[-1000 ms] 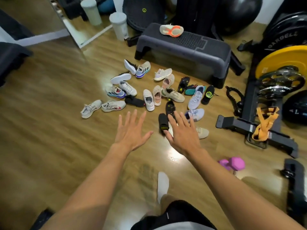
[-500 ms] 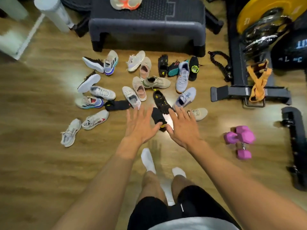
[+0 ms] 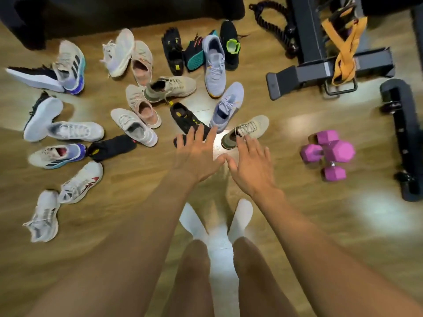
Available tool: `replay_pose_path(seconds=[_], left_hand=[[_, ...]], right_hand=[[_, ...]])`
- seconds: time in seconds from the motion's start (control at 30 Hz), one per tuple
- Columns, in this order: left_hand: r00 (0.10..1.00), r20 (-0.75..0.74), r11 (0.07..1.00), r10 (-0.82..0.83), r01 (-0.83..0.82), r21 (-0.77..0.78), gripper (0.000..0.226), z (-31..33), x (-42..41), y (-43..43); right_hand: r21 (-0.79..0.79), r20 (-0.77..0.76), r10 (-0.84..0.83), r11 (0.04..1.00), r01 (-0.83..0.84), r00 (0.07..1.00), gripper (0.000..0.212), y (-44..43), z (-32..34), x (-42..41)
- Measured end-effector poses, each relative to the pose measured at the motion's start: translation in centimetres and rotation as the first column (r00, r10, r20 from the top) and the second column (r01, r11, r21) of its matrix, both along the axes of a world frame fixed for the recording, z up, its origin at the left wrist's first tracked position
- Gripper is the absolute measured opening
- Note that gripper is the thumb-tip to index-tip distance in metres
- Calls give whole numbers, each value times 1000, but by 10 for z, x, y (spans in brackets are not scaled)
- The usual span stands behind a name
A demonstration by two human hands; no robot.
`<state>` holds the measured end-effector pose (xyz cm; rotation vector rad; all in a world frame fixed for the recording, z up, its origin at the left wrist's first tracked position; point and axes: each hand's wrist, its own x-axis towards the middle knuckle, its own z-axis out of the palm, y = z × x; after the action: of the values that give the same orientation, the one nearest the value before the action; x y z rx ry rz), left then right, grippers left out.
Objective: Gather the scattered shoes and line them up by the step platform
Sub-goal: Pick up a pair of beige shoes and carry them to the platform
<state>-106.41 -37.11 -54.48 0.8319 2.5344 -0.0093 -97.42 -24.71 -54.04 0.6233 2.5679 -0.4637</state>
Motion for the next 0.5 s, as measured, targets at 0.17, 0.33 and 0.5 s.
replay_pose_path(seconds=[0.17,0.33,0.5], left_hand=[[997,81,1000,-17,17,2,81,-104,-5,53],[995,96,1000,-7,8,-11,80,-222,-9,87],[992,127,1000,-18,18,1,76,-332,-20,119]], right_hand=[[-62,17,-141,988,142,990,63,39,-101,2],[-97,-34,-235,968,231,971,64,65,-216,-1],[-254,33,-531,815,521,847,72,86,-328,-15]])
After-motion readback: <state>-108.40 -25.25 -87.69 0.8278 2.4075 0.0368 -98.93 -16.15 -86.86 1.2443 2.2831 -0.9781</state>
